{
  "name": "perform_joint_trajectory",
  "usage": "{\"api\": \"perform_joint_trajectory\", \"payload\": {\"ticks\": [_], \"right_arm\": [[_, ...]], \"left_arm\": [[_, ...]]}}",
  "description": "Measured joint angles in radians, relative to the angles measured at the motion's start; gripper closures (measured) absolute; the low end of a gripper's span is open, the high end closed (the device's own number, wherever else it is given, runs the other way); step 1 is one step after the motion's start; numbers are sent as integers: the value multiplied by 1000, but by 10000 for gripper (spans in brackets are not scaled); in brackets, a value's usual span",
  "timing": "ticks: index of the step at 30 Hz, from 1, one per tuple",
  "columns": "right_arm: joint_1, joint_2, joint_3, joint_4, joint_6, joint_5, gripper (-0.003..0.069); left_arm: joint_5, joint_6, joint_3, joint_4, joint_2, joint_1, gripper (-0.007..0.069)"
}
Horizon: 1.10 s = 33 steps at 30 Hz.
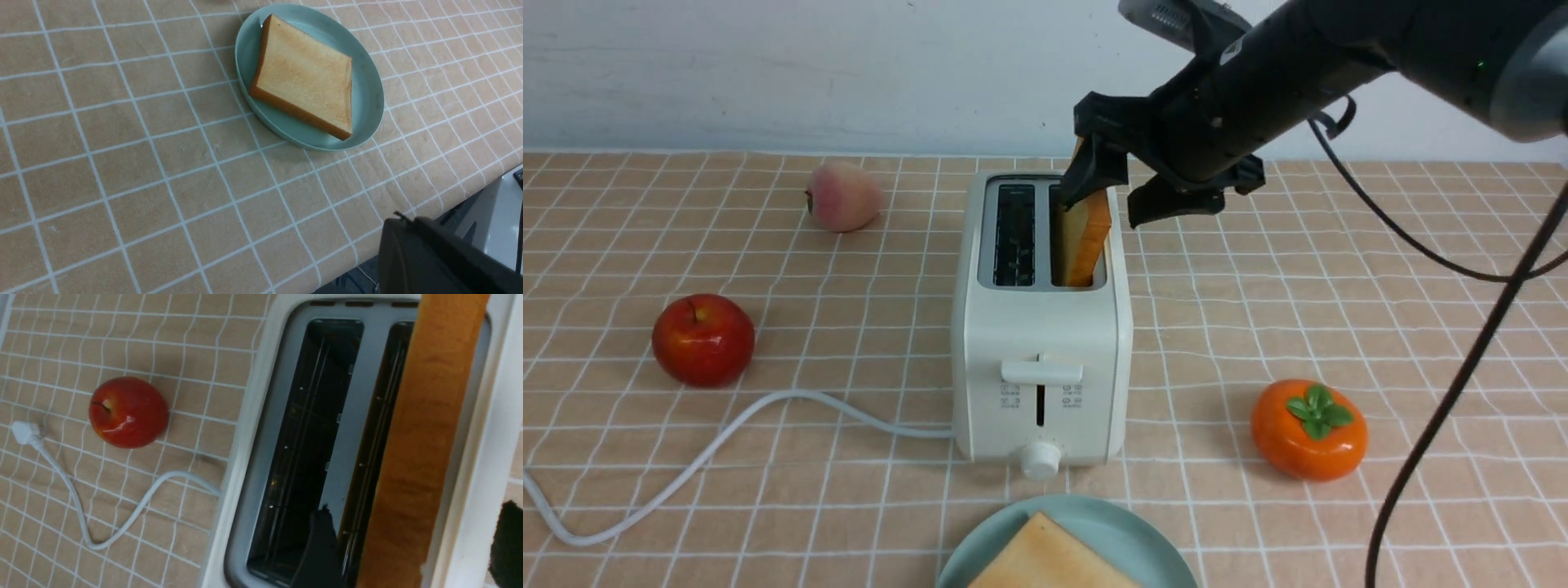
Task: Take toasted bread from bread machine on light coffee tablecloth place on plate.
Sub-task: 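Grasp the toast slice in the toaster and pull it up out of the slot with the right gripper, then place the held slice of bread on top of the slice on the plate with the right gripper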
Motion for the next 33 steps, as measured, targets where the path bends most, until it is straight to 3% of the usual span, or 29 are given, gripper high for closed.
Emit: {"api": "perform_joint_trajectory", "payload": {"ticks": [3, 7, 8, 17, 22, 28, 33], "right_arm": [[0, 17, 0, 3, -1, -2, 210], [0, 6, -12, 4, -56, 7, 534], [0, -6, -22, -7, -70, 22, 566], [0, -268, -111, -33, -226, 244, 546], [0, -403, -86, -46, -236, 326, 546], [0, -495, 161, -22, -236, 329, 546], [0, -502, 461, 133, -272, 321, 546]], "left_arm": [[2, 0, 3, 0, 0, 0, 638], [10, 0, 4, 7, 0, 0, 638], [12, 0, 4, 12, 0, 0, 638], [14, 0, 4, 59, 0, 0, 638], [-5, 0, 4, 99, 0, 0, 638], [-24, 0, 4, 123, 0, 0, 638], [-60, 0, 21, 125, 0, 0, 638]]}}
